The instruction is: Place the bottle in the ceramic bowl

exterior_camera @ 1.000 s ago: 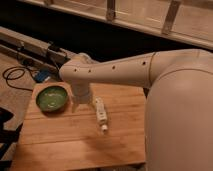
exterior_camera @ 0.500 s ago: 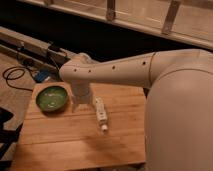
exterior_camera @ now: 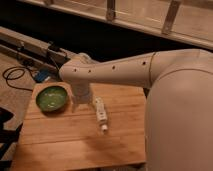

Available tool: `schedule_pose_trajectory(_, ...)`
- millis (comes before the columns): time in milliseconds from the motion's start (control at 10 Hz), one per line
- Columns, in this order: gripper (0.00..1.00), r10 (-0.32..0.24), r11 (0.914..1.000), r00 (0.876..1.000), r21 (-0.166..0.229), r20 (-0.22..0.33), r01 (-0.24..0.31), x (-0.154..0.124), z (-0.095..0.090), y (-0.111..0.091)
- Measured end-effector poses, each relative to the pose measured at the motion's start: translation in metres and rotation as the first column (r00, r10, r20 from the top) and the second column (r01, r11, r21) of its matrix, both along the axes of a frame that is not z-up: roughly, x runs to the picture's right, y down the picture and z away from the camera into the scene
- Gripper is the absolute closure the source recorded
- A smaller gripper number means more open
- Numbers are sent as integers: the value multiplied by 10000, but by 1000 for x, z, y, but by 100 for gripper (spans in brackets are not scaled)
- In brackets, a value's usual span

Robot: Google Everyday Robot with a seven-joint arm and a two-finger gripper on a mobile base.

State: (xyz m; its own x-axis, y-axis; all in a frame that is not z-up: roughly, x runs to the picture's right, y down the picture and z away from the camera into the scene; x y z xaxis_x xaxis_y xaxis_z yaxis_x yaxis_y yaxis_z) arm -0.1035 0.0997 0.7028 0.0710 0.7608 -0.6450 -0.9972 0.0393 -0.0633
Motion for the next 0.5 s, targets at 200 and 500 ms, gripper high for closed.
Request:
schedule_pose_trajectory(200, 35, -69, 9928, 9994, 1201, 344, 27, 1, -3, -13)
schedule_pose_trajectory(500, 35, -517, 9669, 9953, 2535, 816, 294, 6, 21, -35)
